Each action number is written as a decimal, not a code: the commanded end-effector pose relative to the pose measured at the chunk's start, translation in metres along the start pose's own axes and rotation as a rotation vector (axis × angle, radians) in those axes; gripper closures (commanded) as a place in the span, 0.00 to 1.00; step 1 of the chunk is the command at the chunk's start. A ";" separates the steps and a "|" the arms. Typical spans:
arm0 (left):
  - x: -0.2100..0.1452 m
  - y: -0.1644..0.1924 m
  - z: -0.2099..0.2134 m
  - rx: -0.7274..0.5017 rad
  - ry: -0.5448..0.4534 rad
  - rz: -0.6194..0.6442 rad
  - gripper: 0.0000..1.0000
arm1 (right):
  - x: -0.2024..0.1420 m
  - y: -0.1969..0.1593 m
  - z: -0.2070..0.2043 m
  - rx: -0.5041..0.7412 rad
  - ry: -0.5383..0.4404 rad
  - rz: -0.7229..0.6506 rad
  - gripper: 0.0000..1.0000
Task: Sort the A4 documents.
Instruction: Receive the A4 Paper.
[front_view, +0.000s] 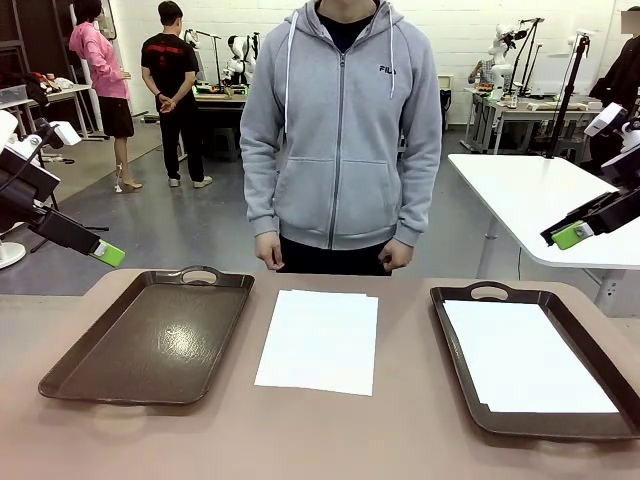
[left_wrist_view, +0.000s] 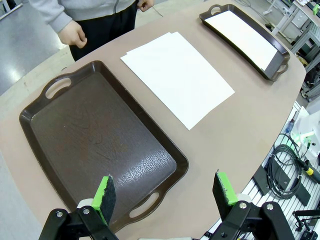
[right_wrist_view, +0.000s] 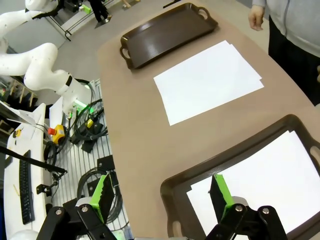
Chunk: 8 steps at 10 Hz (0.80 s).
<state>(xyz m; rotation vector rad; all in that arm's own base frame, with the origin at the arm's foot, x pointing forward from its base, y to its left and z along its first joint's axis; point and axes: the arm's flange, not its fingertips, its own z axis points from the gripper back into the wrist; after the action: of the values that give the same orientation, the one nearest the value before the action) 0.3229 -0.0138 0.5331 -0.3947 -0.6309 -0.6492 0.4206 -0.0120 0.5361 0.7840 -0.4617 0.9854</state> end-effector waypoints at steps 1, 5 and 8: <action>0.000 0.000 0.000 -0.007 -0.004 0.001 0.00 | 0.001 0.000 0.000 -0.002 -0.001 0.002 0.00; 0.000 0.000 0.000 -0.007 -0.004 0.001 0.00 | 0.001 0.000 0.000 -0.002 -0.001 0.002 0.00; 0.000 0.000 0.000 -0.007 -0.004 0.001 0.00 | 0.001 0.000 0.000 -0.002 -0.001 0.002 0.00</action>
<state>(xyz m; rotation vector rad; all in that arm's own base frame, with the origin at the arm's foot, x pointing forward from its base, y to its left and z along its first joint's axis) 0.3229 -0.0138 0.5331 -0.3947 -0.6309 -0.6492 0.4206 -0.0120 0.5361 0.7840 -0.4617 0.9854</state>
